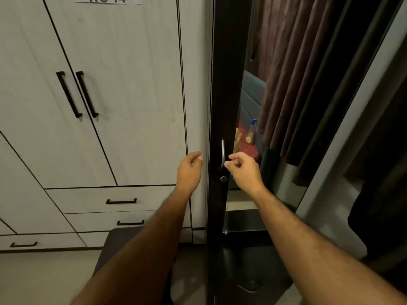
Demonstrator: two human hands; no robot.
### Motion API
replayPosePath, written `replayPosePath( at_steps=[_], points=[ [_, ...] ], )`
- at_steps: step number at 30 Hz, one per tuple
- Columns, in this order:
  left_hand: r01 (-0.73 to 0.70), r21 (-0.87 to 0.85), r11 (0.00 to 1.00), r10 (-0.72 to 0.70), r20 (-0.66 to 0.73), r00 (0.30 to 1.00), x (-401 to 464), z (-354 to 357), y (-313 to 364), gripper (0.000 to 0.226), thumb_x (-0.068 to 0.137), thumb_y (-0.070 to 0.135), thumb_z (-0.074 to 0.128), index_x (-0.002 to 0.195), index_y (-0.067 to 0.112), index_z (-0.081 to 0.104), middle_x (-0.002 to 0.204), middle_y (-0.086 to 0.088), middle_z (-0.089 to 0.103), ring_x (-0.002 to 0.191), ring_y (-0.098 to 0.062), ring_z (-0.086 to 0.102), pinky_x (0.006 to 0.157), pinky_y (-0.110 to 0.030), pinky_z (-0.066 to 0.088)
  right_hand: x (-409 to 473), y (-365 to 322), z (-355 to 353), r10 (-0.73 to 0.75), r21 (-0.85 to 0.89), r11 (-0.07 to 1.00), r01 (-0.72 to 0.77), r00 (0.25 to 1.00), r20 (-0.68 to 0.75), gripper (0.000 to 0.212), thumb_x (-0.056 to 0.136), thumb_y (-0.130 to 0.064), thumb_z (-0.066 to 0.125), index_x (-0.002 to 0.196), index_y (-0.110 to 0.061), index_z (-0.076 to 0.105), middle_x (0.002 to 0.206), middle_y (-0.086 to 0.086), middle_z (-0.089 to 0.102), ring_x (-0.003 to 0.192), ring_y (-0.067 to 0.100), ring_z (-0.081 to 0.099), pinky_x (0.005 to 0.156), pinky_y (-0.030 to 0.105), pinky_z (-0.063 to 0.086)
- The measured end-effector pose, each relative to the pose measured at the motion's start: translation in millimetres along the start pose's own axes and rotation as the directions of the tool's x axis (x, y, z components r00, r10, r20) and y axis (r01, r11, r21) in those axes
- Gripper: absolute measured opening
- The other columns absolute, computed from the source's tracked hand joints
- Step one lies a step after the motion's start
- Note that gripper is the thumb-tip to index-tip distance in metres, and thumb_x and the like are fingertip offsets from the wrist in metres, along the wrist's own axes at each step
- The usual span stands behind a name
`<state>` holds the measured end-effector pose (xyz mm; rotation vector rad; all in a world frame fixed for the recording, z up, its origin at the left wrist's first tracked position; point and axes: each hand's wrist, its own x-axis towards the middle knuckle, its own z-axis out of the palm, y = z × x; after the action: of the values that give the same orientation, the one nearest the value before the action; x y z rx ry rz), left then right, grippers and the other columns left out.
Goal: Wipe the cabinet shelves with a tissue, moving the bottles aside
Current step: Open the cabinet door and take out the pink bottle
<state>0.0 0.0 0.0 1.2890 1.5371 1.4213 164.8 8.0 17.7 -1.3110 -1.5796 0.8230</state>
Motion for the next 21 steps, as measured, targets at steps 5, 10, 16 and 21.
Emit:
replayPosePath(
  at_steps=[5,10,16,21],
  points=[
    [0.005,-0.042,0.999,-0.004,0.034,0.999,21,3,9,0.035,0.101,0.023,0.046,0.135,0.017,0.052,0.131,-0.004,0.058,0.121,-0.017,0.054,0.106,-0.044,0.045,13,-13,16,-0.001,-0.021,1.0,0.0,0.997,-0.073,0.013,0.092,-0.017,0.066,0.105,-0.016,0.065,0.076,-0.002,0.065,0.071,0.008,0.063,0.06,0.017,0.049],
    [-0.019,-0.058,0.998,0.026,0.116,0.993,32,6,12,0.036,0.1,0.021,0.047,0.135,0.017,0.053,0.13,-0.005,0.059,0.119,-0.017,0.056,0.104,-0.045,0.046,14,-12,32,0.044,-0.104,0.993,-0.061,0.986,-0.16,0.008,0.094,-0.018,0.063,0.09,-0.012,0.066,0.077,0.006,0.065,0.069,0.015,0.063,0.05,0.017,0.046],
    [-0.038,-0.061,0.997,0.051,0.224,0.973,32,-1,6,0.033,0.1,0.021,0.048,0.133,0.019,0.055,0.127,0.0,0.06,0.116,-0.013,0.057,0.102,-0.043,0.048,-2,1,48,0.059,-0.077,0.993,-0.086,0.951,-0.304,0.008,0.094,-0.018,0.061,0.088,-0.021,0.064,0.077,-0.002,0.064,0.073,0.015,0.064,0.066,0.037,0.059],
    [-0.07,-0.104,0.992,0.098,0.293,0.951,17,-8,-2,0.027,0.097,0.023,0.055,0.124,0.024,0.059,0.115,0.005,0.065,0.108,-0.009,0.062,0.095,-0.034,0.051,-22,1,40,0.075,0.007,0.997,-0.076,0.956,-0.284,0.008,0.095,-0.015,0.06,0.09,-0.019,0.064,0.082,0.004,0.065,0.071,0.014,0.063,0.054,0.018,0.05]
  ],
)
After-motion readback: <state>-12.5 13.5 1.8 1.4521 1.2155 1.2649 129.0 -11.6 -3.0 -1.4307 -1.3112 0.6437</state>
